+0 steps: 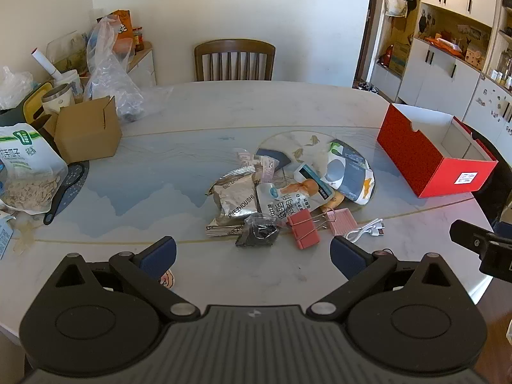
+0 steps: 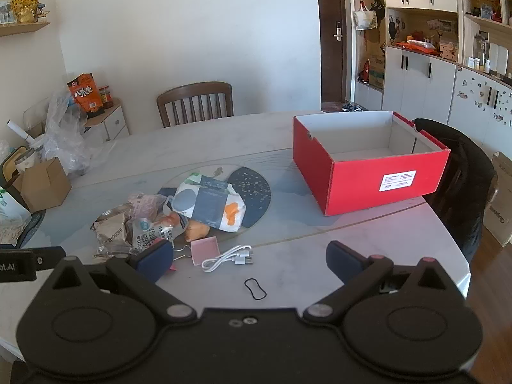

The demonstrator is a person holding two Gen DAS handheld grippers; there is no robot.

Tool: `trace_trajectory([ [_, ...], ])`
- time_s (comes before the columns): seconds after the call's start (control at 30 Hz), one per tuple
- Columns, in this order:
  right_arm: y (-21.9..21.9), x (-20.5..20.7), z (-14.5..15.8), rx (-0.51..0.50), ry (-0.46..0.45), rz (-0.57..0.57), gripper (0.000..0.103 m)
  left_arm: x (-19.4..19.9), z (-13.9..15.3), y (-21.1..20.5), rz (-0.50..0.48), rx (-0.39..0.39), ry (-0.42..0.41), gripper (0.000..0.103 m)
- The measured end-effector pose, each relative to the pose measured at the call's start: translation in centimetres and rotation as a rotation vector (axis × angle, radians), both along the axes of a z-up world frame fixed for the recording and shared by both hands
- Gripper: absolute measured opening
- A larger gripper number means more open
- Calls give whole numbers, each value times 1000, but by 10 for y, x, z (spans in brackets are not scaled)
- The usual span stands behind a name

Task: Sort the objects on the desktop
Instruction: 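Grasp the bunny plush charm with the left gripper while the right grasps the pink binder clip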

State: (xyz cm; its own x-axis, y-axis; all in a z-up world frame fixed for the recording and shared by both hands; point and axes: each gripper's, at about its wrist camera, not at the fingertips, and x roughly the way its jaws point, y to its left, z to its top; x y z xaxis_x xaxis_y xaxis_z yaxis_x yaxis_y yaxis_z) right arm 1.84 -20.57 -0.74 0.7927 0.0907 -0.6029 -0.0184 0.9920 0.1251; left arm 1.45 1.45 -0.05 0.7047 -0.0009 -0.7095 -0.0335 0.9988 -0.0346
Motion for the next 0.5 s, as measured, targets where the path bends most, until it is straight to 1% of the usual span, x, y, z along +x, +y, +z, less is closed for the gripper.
trace_trajectory([
  [0.3, 4, 1, -1, 1, 3, 6, 102, 0, 0, 2, -7, -2, -5, 103],
  [0.5, 4, 3, -2, 3, 5, 10, 102, 2, -2, 3, 7, -4, 12, 103],
])
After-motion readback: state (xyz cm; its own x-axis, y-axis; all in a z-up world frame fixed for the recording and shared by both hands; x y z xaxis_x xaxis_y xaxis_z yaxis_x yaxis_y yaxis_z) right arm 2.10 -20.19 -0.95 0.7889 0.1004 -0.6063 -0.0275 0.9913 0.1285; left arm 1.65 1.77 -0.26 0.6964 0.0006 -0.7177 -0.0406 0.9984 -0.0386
